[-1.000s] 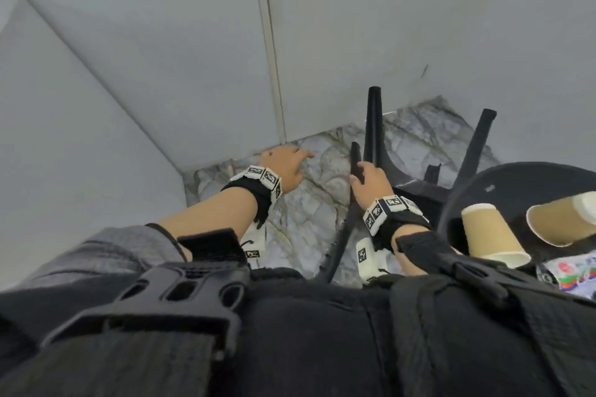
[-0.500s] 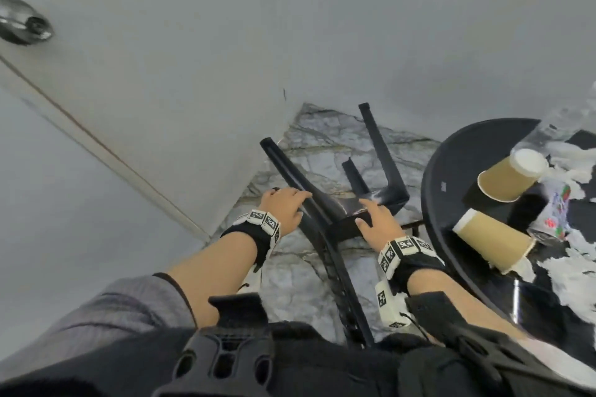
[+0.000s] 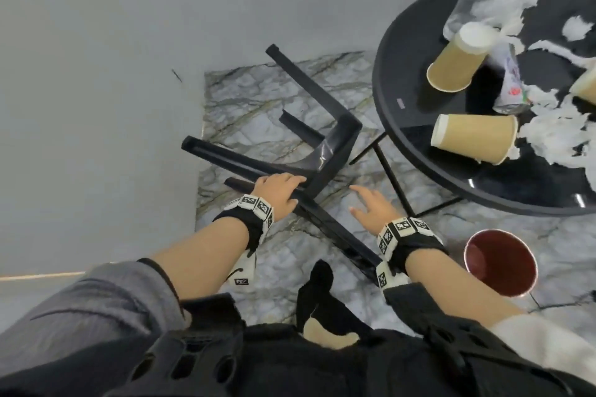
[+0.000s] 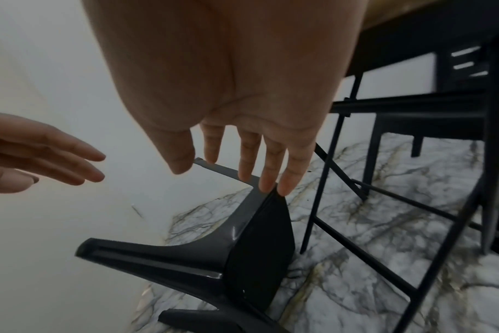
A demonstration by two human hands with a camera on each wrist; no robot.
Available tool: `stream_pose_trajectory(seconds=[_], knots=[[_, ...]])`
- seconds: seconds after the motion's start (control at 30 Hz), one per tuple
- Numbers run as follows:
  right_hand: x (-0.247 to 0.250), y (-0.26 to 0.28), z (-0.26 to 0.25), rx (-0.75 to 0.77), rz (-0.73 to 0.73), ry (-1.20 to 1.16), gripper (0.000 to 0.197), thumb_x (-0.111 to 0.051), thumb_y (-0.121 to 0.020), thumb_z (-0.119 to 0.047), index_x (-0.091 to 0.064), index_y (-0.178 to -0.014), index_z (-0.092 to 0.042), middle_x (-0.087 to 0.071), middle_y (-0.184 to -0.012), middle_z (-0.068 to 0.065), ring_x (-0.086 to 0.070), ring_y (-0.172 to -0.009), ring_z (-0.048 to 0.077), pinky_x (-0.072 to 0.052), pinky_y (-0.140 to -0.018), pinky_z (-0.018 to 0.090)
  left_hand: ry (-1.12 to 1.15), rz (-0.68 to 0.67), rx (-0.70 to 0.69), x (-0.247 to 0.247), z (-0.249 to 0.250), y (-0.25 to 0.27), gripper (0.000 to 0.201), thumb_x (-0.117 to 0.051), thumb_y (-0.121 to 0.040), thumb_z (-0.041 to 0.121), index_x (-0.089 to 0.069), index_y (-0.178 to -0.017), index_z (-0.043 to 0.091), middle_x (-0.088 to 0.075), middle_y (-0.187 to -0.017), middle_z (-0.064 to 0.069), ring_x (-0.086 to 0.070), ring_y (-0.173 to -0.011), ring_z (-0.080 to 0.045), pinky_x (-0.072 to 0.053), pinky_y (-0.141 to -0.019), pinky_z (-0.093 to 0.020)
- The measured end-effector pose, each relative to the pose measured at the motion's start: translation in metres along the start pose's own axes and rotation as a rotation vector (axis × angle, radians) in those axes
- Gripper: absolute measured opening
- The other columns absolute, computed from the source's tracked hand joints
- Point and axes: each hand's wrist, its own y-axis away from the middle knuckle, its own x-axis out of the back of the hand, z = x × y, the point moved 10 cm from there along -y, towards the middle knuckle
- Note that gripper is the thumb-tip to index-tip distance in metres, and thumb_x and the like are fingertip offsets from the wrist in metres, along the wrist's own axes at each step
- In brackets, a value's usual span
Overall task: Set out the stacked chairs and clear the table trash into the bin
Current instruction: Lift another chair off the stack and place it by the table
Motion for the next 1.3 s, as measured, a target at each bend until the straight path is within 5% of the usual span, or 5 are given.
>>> stream_pose_trajectory(seconds=[0.4,0.67,0.93,1.13,1.3], knots=[[-0.073,-0.025,0.085,-0.283,0.132,-0.197,0.046,-0.049,-0.095,-0.034,-0.039,-0.14,-0.027,-0.045,-0.138,0.016,-0.043,-0.127,0.034,-0.031,-0.107,0.038,-0.032,-0.211,-0.234,-0.098,0.001,-0.089,0.052,-0.052,-0.092,0.036,-0.037,-0.14,0.026,-0.045,-0.141,0.0,-0.042,-0.13,-0.024,-0.032,-0.107,-0.046],[-0.169,-0.038,0.141,-0.464,0.211,-0.13,0.05,-0.047,-0.092,-0.05,-0.036,-0.139,-0.04,-0.042,-0.142,0.002,-0.037,-0.129,0.034,-0.033,-0.103,0.054,-0.07,-0.272,-0.48,-0.188,-0.003,-0.142,0.054,-0.055,-0.09,0.04,-0.04,-0.139,0.022,-0.047,-0.14,-0.002,-0.046,-0.125,-0.026,-0.04,-0.101,-0.044],[-0.201,-0.078,0.161,-0.423,0.334,-0.003,0.048,-0.045,-0.09,-0.054,-0.035,-0.136,-0.046,-0.042,-0.142,-0.006,-0.037,-0.13,0.025,-0.02,-0.108,0.05,-0.054,-0.307,-0.602,-0.257,-0.011,-0.177,0.059,-0.057,-0.089,0.041,-0.038,-0.141,0.019,-0.041,-0.146,-0.003,-0.037,-0.134,-0.024,-0.031,-0.11,-0.043],[-0.196,-0.092,0.176,-0.327,0.289,0.09,0.043,-0.041,-0.093,-0.051,-0.036,-0.136,-0.047,-0.055,-0.125,-0.005,-0.051,-0.112,0.025,-0.032,-0.097,0.043,-0.013,-0.263,-0.638,-0.271,-0.01,-0.2,0.051,-0.055,-0.09,0.041,-0.046,-0.136,0.023,-0.053,-0.136,0.0,-0.047,-0.126,-0.023,-0.034,-0.106,-0.047],[-0.196,-0.089,0.165,-0.33,0.292,0.112,0.042,-0.04,-0.095,-0.046,-0.037,-0.137,-0.045,-0.054,-0.118,0.0,-0.049,-0.11,0.028,-0.031,-0.098,0.045,0.007,-0.257,-0.627,-0.268,-0.011,-0.197,0.065,-0.035,-0.076,0.069,-0.05,-0.131,0.037,-0.057,-0.126,0.005,-0.05,-0.115,-0.022,-0.035,-0.103,-0.043]])
